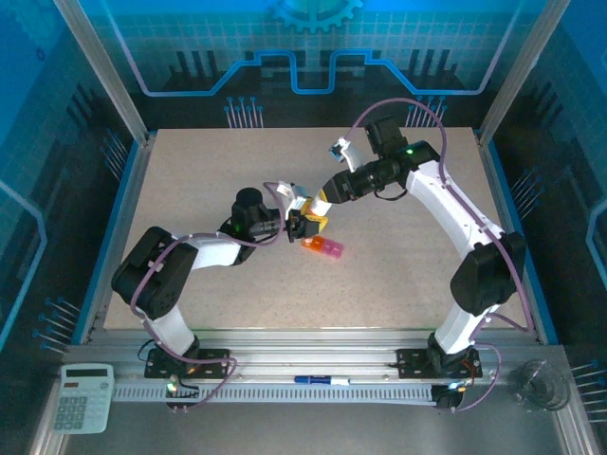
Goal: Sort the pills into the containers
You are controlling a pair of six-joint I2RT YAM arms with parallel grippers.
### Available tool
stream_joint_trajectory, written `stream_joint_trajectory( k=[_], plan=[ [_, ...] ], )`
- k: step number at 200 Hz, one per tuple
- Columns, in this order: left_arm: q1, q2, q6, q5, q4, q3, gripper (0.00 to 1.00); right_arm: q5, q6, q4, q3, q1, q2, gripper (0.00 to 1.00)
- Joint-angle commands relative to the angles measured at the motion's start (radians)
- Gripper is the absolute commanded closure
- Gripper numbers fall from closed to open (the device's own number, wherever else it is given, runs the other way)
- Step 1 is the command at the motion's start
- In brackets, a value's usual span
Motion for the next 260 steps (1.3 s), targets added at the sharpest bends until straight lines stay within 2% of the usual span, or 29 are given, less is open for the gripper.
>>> stream_joint_trajectory(
  k=[1,24,49,86,107,217,260],
  plan=[
    [0.006,-0.015,-0.015,0.028,0.041,0.033,1.00,0.020,0.073,0.035,-0.045,0.024,-0.006,0.64],
    [0.006,-0.019,-0.016,0.008,0.042,0.033,1.00,0.068,0.175,0.111,-0.116,0.036,-0.034,0.66],
    [0.003,-0.033,0.000,-0.049,0.041,0.025,1.00,0.179,0.340,0.200,-0.208,0.056,-0.066,0.66],
    [-0.028,-0.079,0.106,-0.249,0.032,-0.016,1.00,0.316,0.550,0.329,-0.330,0.104,-0.102,0.66],
    [-0.041,-0.094,0.143,-0.314,0.037,-0.033,1.00,0.350,0.610,0.374,-0.359,0.127,-0.104,0.65],
    [-0.044,-0.051,0.101,-0.310,0.093,-0.043,1.00,0.338,0.617,0.342,-0.274,0.113,-0.089,0.58],
    [-0.042,-0.042,0.096,-0.307,0.092,-0.046,1.00,0.265,0.572,0.283,-0.177,0.053,-0.092,0.42]
  ],
)
